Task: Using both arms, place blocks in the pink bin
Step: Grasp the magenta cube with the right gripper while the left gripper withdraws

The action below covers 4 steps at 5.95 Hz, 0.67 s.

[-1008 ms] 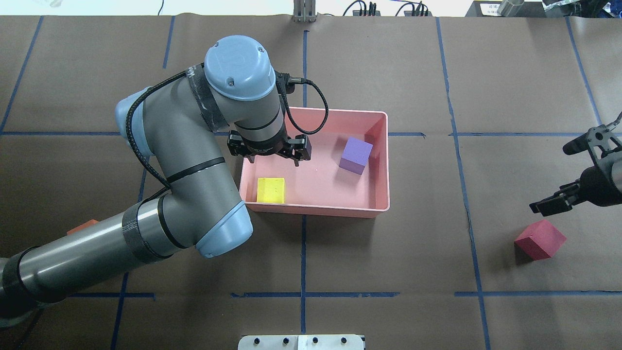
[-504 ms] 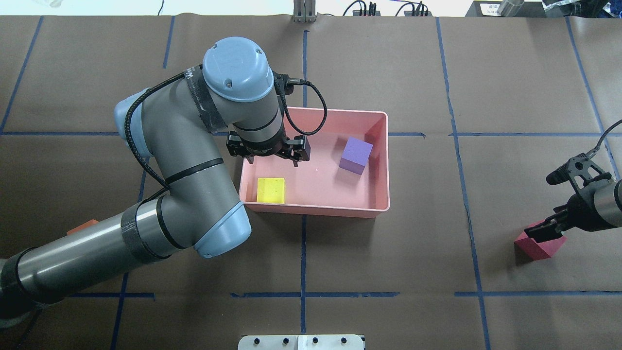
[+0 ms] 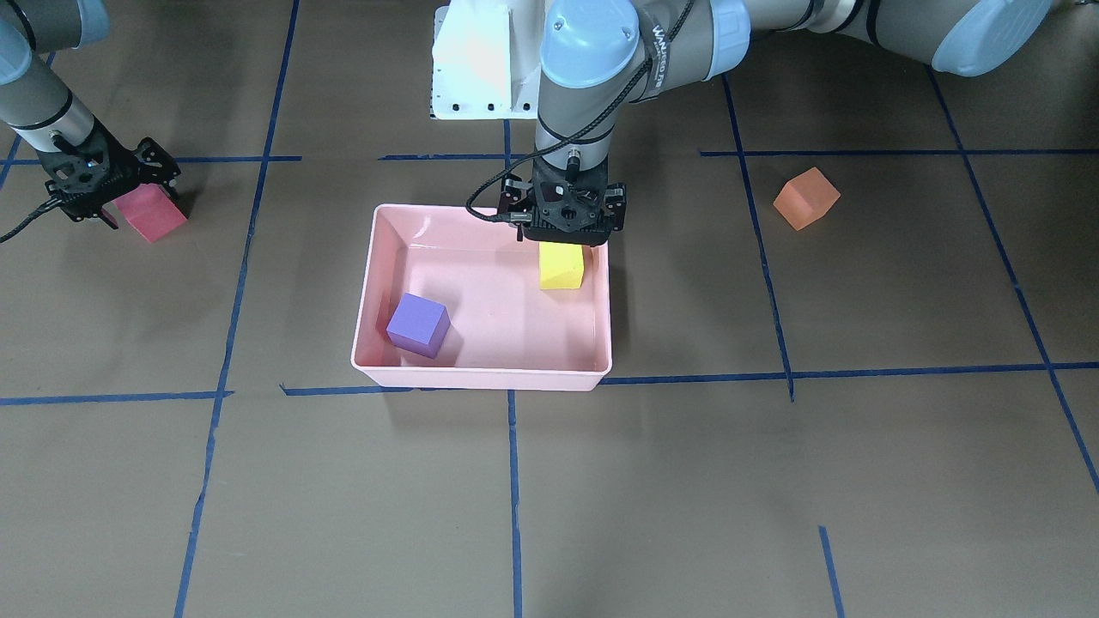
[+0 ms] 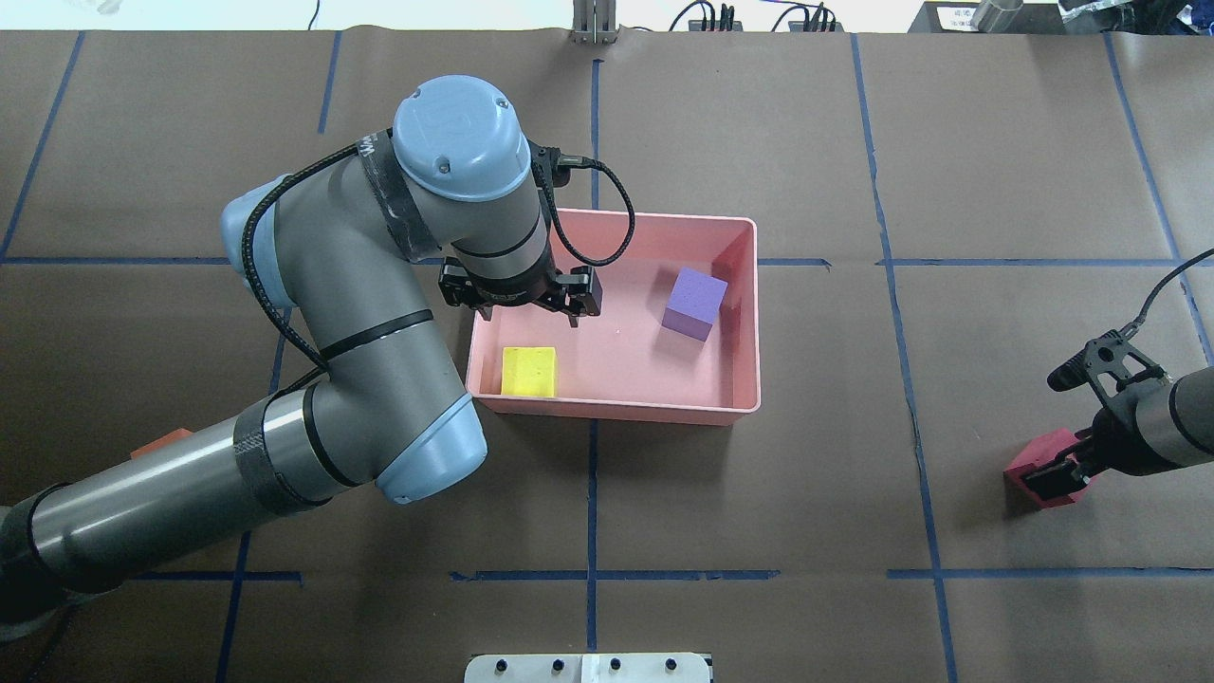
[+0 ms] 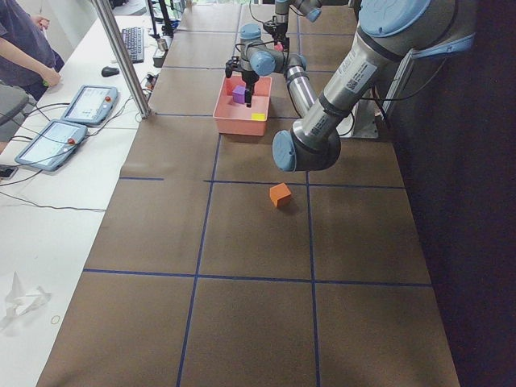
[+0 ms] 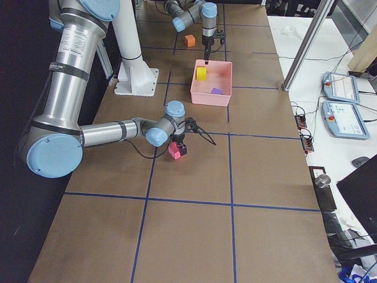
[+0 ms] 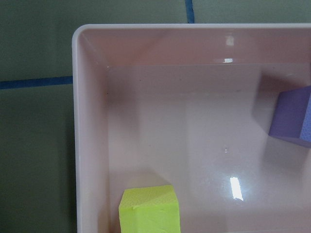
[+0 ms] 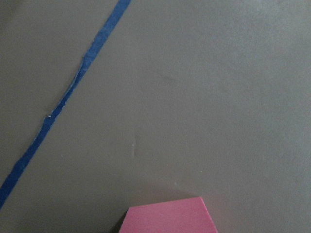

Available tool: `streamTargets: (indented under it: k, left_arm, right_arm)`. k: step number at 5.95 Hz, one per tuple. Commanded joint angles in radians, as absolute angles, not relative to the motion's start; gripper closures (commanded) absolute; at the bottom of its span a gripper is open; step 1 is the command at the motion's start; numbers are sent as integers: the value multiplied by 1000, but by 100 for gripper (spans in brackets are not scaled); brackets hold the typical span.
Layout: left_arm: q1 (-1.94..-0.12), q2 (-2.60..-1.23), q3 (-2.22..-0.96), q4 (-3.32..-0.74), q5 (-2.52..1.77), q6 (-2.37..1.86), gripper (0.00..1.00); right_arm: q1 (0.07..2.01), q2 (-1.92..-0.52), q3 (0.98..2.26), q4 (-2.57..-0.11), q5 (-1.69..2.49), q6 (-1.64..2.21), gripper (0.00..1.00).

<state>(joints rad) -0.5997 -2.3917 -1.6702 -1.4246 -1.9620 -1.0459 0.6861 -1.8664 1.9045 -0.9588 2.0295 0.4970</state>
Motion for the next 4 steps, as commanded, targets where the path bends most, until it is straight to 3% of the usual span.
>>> streamTargets:
  k: [1,2,4]
  left_arm:
    - [-650,-2335,-1687,-1416,-1973,-879,0]
    - [-734,-2262,-1712,-1413,-2006,-665,0]
    - [-889,-2121,-1780,-1411,-2170,-392,0]
  right_arm:
    - [673,-1881,1901,-960,2029,497,24]
    - [673,-1882,1901,-960,2036,499,24]
    - [673,-1876,1917,-959,2045,585,41]
